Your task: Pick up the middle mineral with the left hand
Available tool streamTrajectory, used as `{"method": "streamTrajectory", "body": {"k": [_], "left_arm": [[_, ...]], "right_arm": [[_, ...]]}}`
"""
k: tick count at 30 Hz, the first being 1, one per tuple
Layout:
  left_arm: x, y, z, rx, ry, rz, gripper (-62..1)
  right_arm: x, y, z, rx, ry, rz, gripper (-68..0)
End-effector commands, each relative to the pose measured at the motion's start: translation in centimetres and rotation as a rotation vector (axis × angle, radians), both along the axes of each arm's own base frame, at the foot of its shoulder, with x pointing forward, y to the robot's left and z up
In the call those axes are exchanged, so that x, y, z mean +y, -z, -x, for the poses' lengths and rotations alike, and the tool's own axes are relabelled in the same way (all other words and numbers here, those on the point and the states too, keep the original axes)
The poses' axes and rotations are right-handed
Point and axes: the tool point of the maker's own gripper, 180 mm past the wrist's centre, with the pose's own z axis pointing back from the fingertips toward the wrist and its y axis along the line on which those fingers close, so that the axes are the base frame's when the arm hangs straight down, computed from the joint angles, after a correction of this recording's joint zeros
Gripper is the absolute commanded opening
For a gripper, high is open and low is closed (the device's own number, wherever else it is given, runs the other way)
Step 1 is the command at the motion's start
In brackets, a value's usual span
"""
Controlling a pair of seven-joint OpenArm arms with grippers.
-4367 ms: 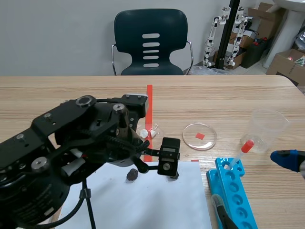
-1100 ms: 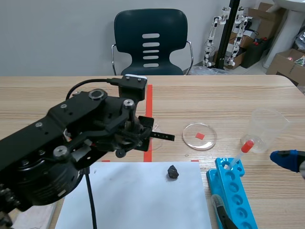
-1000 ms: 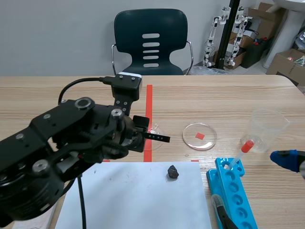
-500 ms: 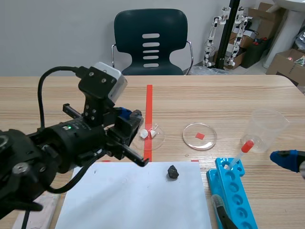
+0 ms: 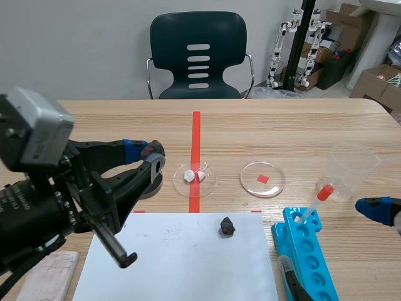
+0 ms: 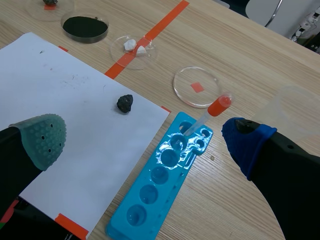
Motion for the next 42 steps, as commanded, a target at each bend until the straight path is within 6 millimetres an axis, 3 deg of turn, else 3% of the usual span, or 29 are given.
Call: {"method": "streamTrajectory", "body": {"k": [1, 5, 15, 42], "left_arm": [[-0.2, -1.5, 0.7, -0.038, 0.013, 0.048, -49.6], [0.2, -2.0, 2.2, -0.055, 0.028, 0.088, -49.6], [-0.1, -0.5, 5.1, -0.068, 0.100, 0.001, -49.6], [0.1, 1.2, 5.0, -0.005, 0.092, -0.064, -49.6]], "right_arm": [[0.0, -0.4, -0.1, -0.015, -0.002, -0.009, 0.4], [0.0, -0.4, -0.1, -0.015, -0.002, -0.009, 0.4], [0.0, -0.4, -0.1, -0.015, -0.002, -0.009, 0.4], [0.0, -0.4, -0.1, -0.015, -0.002, -0.009, 0.4]]}}
